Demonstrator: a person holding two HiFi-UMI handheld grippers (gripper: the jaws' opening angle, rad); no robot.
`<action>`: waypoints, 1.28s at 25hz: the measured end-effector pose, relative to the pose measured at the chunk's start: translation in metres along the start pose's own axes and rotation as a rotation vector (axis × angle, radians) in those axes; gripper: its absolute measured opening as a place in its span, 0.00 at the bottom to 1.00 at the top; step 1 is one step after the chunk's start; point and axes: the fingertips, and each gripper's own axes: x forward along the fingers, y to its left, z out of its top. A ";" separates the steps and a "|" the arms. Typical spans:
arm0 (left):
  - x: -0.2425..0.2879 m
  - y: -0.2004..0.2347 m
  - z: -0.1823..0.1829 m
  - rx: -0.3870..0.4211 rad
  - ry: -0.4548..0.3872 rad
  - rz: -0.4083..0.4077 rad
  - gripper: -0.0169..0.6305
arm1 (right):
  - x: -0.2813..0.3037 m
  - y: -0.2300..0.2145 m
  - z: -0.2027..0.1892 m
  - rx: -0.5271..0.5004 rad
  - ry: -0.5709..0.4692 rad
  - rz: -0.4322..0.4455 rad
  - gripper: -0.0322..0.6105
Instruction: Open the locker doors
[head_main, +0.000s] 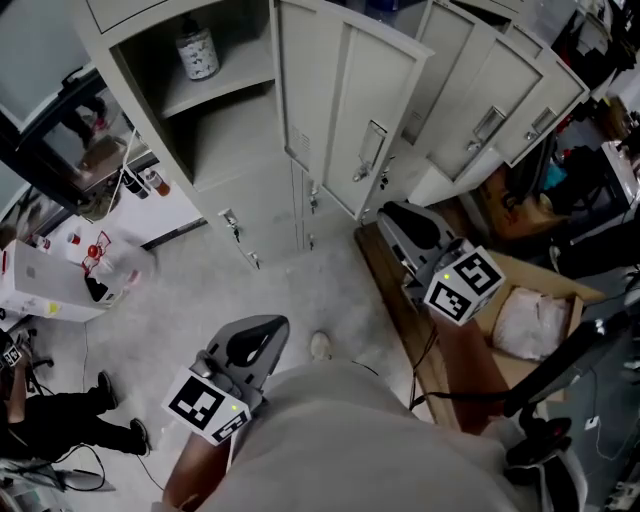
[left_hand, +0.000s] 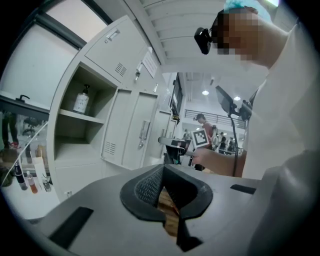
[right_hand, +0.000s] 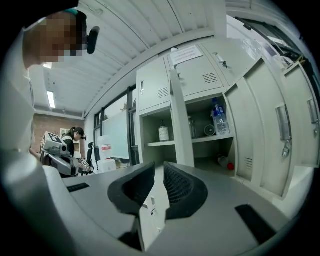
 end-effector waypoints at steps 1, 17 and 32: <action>-0.007 -0.002 -0.001 -0.002 -0.003 0.002 0.04 | -0.002 0.011 -0.004 0.005 0.010 0.005 0.14; -0.080 -0.057 -0.042 -0.024 -0.014 -0.017 0.04 | -0.043 0.174 -0.063 -0.020 0.141 0.133 0.11; -0.120 -0.078 -0.065 -0.036 -0.035 0.069 0.04 | -0.051 0.249 -0.082 -0.100 0.187 0.274 0.11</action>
